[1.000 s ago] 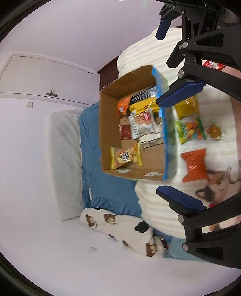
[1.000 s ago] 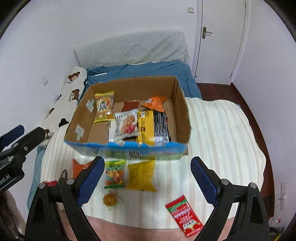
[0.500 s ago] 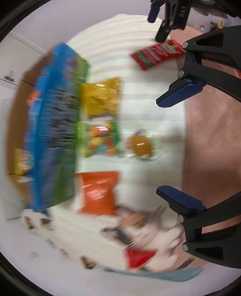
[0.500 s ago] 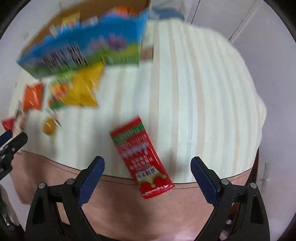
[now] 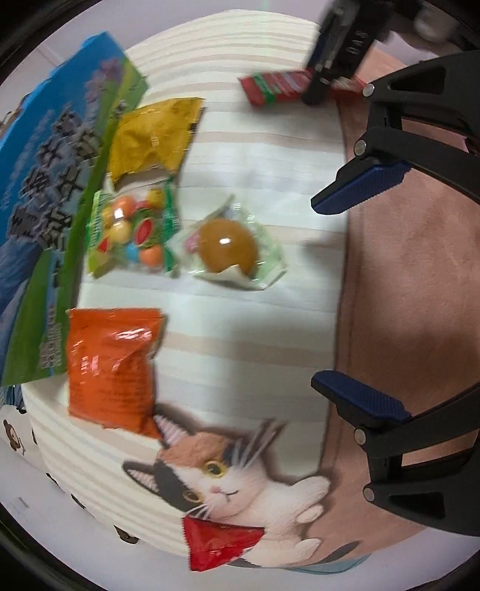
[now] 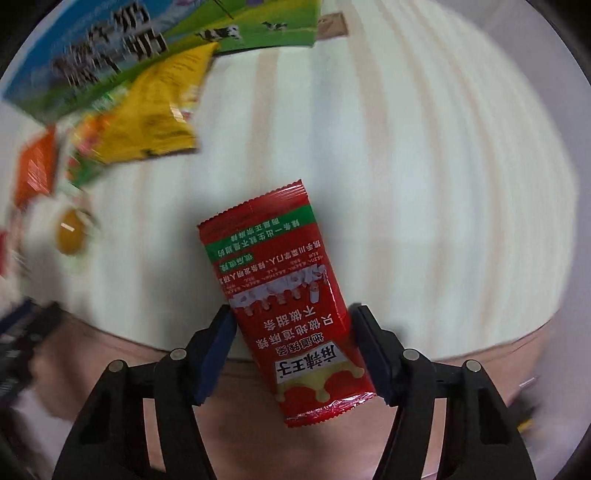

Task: Organize snacks
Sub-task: 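Grasp the round orange candy packet with left gripper while right grasps red packet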

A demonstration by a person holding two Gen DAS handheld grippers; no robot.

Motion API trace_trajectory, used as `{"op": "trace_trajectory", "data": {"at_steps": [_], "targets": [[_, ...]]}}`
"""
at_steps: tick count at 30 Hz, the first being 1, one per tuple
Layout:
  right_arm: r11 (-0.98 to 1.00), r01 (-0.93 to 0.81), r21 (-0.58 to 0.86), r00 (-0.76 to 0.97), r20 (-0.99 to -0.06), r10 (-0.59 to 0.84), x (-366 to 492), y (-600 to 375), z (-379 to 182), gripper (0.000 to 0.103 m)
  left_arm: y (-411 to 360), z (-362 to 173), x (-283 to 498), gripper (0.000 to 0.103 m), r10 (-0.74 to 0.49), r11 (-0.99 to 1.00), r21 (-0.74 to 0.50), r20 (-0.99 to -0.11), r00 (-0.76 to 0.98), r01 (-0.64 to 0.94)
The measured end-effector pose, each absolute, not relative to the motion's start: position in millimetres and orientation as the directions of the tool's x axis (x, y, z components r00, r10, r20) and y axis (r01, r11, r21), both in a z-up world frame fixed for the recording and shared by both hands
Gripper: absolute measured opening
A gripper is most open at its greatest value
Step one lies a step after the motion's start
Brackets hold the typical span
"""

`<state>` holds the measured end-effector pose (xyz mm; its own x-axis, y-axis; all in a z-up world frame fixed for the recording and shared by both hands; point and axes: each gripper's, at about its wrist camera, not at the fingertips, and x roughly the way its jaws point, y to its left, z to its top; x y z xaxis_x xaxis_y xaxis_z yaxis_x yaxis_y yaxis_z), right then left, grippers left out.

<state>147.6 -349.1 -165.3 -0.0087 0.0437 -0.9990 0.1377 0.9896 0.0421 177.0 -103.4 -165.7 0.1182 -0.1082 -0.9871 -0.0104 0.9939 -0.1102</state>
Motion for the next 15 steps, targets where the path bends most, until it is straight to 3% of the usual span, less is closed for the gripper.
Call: {"op": "trace_trajectory", "data": {"at_steps": [5, 15], "targets": [[0.958, 0.246, 0.149, -0.030, -0.986, 0.161, 151, -342, -174, 0.070, -110, -159, 207, 0.086, -0.120, 0.993, -0.117, -0.985, 0.120, 0.032], [0.971, 0.204, 0.124, -0.067, -0.988, 0.140, 179, -330, -166, 0.077, -162, -202, 258, 0.086, -0.071, 0.954, -0.076, -0.997, -0.028, 0.292]]}}
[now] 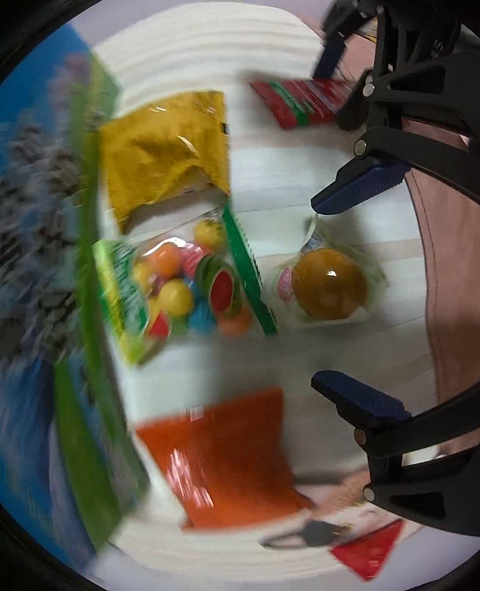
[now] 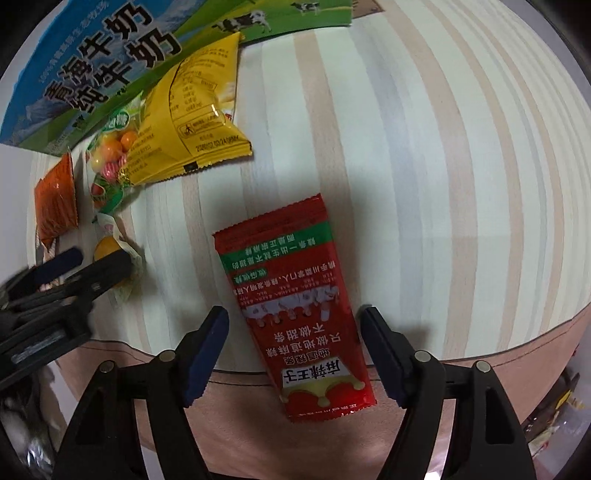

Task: Organize snacks
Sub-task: 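Grasp the round orange candy packet with left gripper while right grasps red packet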

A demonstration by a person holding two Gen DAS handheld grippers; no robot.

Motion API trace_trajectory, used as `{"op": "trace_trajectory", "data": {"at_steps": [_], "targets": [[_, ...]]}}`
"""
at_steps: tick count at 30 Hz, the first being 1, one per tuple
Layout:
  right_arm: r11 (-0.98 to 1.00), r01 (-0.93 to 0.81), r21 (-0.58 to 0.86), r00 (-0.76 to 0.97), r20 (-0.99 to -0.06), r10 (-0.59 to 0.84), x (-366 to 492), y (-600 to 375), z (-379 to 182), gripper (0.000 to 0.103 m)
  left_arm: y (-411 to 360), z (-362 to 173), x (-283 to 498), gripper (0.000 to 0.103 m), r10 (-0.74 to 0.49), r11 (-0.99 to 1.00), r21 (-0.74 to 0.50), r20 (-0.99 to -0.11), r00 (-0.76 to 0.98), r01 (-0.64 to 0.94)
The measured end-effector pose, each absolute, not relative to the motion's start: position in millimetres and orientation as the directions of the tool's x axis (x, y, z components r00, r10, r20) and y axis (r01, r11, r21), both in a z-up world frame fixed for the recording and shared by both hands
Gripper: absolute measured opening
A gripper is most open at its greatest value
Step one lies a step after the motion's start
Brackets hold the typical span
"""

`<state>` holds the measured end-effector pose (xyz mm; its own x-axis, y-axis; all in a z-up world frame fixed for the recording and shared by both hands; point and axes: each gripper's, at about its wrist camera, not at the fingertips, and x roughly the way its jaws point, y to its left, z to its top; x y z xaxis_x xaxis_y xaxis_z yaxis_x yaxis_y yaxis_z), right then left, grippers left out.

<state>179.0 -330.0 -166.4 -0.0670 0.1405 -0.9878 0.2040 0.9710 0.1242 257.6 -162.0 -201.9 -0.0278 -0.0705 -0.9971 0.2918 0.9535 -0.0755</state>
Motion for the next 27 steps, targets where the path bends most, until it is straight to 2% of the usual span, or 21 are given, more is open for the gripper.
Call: {"op": "trace_trajectory", "data": {"at_steps": [3, 5, 6, 7, 12, 14, 21, 27], "targets": [[0.978, 0.177, 0.111, -0.080, -0.989, 0.127, 184, -324, -170, 0.077, -172, -212, 258, 0.086, -0.050, 0.936, -0.060, -0.998, -0.037, 0.347], [0.986, 0.137, 0.093, -0.091, -0.990, 0.106, 188, -313, -174, 0.077, -187, -212, 259, 0.077, -0.044, 0.918, -0.048, -0.999, -0.019, 0.393], [0.990, 0.112, 0.080, -0.098, -0.991, 0.091, 189, -306, -176, 0.077, -191, -210, 263, 0.066, -0.042, 0.911, -0.044, -0.999, -0.014, 0.410], [0.993, 0.095, 0.071, -0.098, -0.992, 0.080, 189, -303, -177, 0.076, -194, -209, 261, 0.061, -0.039, 0.907, -0.041, -0.999, -0.015, 0.420], [0.999, 0.049, 0.023, -0.063, -0.998, 0.026, 189, -292, -174, 0.060, -193, -209, 241, 0.061, -0.061, 0.920, -0.066, -0.998, -0.026, 0.385], [0.998, 0.053, 0.031, -0.049, -0.998, 0.034, 187, -291, -171, 0.057, -188, -209, 234, 0.061, -0.083, 0.932, -0.087, -0.996, -0.027, 0.351], [0.988, 0.105, 0.113, -0.004, -0.993, 0.114, 170, -295, -153, 0.052, -166, -198, 213, 0.061, -0.158, 0.963, -0.160, -0.987, -0.026, 0.219], [0.961, 0.171, 0.215, 0.011, -0.976, 0.216, 154, -320, -137, 0.051, -145, -178, 200, 0.061, -0.200, 0.964, -0.196, -0.980, 0.003, 0.178]]}}
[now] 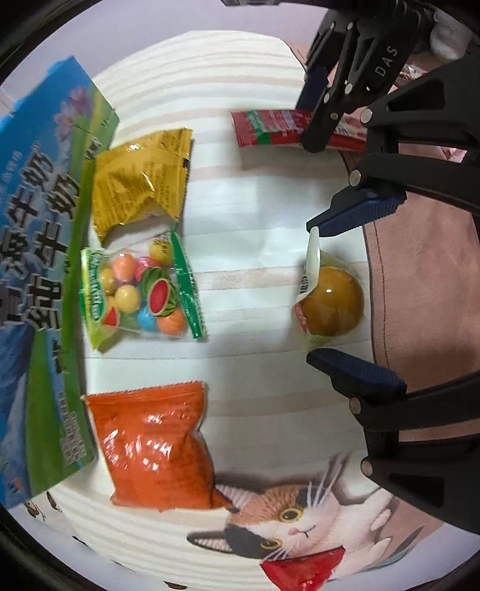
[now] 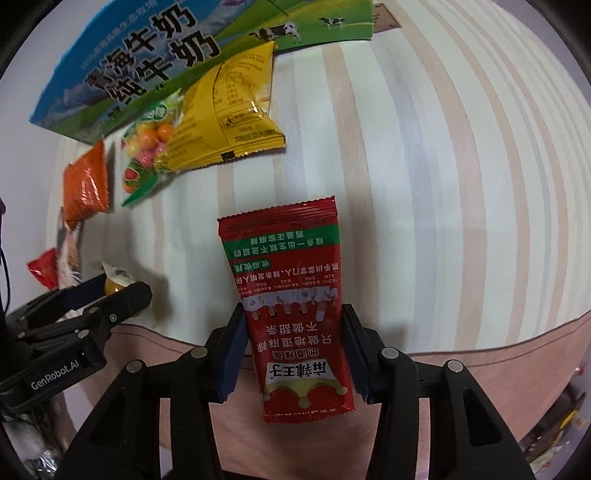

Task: Organize snacks
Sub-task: 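Carry candy and red packets into the box and open both grippers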

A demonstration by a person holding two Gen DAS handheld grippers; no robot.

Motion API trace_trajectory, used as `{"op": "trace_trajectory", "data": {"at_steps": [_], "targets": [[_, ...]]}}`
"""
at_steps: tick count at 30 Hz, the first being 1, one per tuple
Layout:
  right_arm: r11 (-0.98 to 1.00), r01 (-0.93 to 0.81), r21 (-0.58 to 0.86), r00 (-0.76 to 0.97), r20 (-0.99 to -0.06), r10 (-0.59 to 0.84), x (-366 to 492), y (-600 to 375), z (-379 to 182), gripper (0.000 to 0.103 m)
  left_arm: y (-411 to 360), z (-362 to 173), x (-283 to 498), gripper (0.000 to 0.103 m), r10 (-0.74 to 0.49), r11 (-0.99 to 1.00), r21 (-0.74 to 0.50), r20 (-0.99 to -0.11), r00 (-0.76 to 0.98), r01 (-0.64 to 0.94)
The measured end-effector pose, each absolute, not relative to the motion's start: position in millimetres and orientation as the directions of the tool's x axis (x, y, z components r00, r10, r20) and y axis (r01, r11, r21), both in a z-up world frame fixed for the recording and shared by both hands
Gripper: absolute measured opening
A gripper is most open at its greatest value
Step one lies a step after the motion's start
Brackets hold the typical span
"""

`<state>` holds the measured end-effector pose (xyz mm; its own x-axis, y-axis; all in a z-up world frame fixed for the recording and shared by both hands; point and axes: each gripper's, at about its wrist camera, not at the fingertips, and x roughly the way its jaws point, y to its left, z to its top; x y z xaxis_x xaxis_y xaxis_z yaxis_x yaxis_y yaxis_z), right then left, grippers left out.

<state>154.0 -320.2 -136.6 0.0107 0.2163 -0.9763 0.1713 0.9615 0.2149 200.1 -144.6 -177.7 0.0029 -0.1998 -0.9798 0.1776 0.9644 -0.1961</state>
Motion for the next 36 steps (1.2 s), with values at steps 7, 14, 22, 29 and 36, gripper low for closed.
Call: {"op": "trace_trajectory", "data": {"at_steps": [7, 14, 22, 29, 36], "targets": [[0.939, 0.176, 0.296, 0.077, -0.955, 0.287, 156, -330, -97, 0.050, -124, -123, 227, 0.042, -0.247, 0.954, -0.236, -0.968, 0.037, 0.186], [0.952, 0.149, 0.269, 0.102, -0.961, 0.256, 175, -343, -89, 0.050, -110, -140, 246, 0.049, -0.291, 0.947, -0.295, -0.956, -0.047, 0.131], [0.941, 0.194, 0.279, 0.088, -0.960, 0.266, 177, -346, -111, 0.050, -90, -183, 257, 0.050, -0.328, 0.943, -0.332, -0.937, -0.122, 0.009], [0.938, 0.207, 0.278, 0.068, -0.960, 0.270, 179, -335, -126, 0.050, -98, -188, 276, 0.064, -0.321, 0.947, -0.321, -0.943, -0.086, -0.009], [0.940, 0.204, 0.272, 0.070, -0.962, 0.263, 181, -327, -128, 0.050, -106, -177, 261, 0.040, -0.290, 0.953, -0.295, -0.955, -0.066, 0.068]]}}
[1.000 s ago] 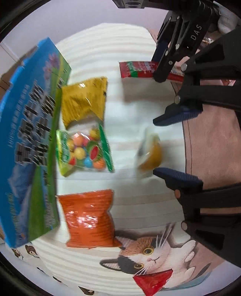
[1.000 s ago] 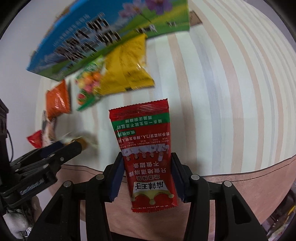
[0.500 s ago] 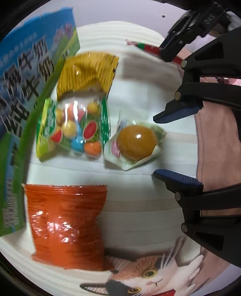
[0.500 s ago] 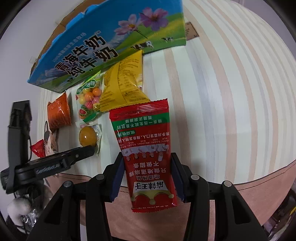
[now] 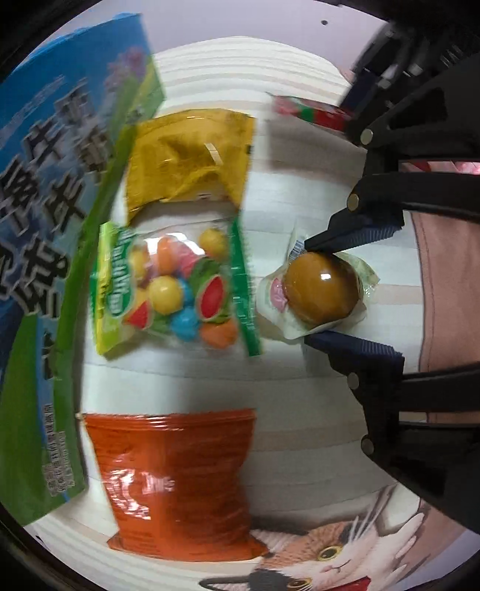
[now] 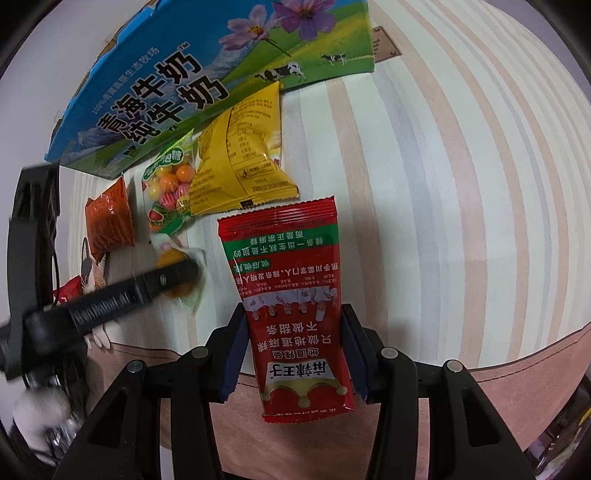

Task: Organize snacks
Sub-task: 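Carry candy and red packets into the box and open both grippers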

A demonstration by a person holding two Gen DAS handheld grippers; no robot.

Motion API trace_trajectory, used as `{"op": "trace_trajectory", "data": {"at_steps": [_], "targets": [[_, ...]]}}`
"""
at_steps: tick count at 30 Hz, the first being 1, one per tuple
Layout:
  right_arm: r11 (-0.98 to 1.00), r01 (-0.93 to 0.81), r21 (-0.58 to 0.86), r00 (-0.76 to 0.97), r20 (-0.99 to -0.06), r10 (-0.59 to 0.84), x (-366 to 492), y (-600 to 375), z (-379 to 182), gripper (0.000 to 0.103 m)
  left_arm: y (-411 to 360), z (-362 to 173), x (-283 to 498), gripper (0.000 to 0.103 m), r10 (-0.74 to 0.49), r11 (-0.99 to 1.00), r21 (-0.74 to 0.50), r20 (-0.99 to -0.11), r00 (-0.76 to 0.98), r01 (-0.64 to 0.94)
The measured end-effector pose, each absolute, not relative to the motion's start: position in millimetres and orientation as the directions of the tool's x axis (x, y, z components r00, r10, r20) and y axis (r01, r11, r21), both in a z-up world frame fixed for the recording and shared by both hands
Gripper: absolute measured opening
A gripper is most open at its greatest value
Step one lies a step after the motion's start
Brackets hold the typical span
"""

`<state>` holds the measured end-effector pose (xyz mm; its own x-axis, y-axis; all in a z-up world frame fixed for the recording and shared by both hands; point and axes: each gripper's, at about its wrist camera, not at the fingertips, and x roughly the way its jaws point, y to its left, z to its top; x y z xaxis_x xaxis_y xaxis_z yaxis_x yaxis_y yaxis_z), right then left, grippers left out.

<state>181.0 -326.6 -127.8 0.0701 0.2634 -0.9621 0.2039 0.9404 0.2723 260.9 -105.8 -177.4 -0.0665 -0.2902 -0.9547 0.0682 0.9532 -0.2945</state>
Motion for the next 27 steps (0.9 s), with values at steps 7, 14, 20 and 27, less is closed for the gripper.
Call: {"op": "trace_trajectory", "data": {"at_steps": [7, 14, 20, 27], "targets": [[0.934, 0.217, 0.284, 0.097, -0.958, 0.269, 182, -335, -121, 0.050, -117, -168, 240, 0.040, -0.293, 0.953, -0.294, -0.956, -0.021, 0.071], [0.915, 0.199, 0.350, 0.170, -0.932, 0.320, 185, -344, -76, 0.050, -119, -97, 214, 0.040, -0.393, 0.917, -0.386, -0.917, 0.070, 0.097], [0.889, 0.142, 0.434, 0.278, -0.880, 0.385, 209, -352, 0, 0.050, -124, -7, 234, 0.040, -0.490, 0.870, -0.462, -0.849, 0.197, 0.174], [0.921, 0.086, 0.380, 0.368, -0.871, 0.325, 285, -355, 62, 0.050, -126, 37, 333, 0.040, -0.482, 0.874, -0.443, -0.841, 0.246, 0.199]]}}
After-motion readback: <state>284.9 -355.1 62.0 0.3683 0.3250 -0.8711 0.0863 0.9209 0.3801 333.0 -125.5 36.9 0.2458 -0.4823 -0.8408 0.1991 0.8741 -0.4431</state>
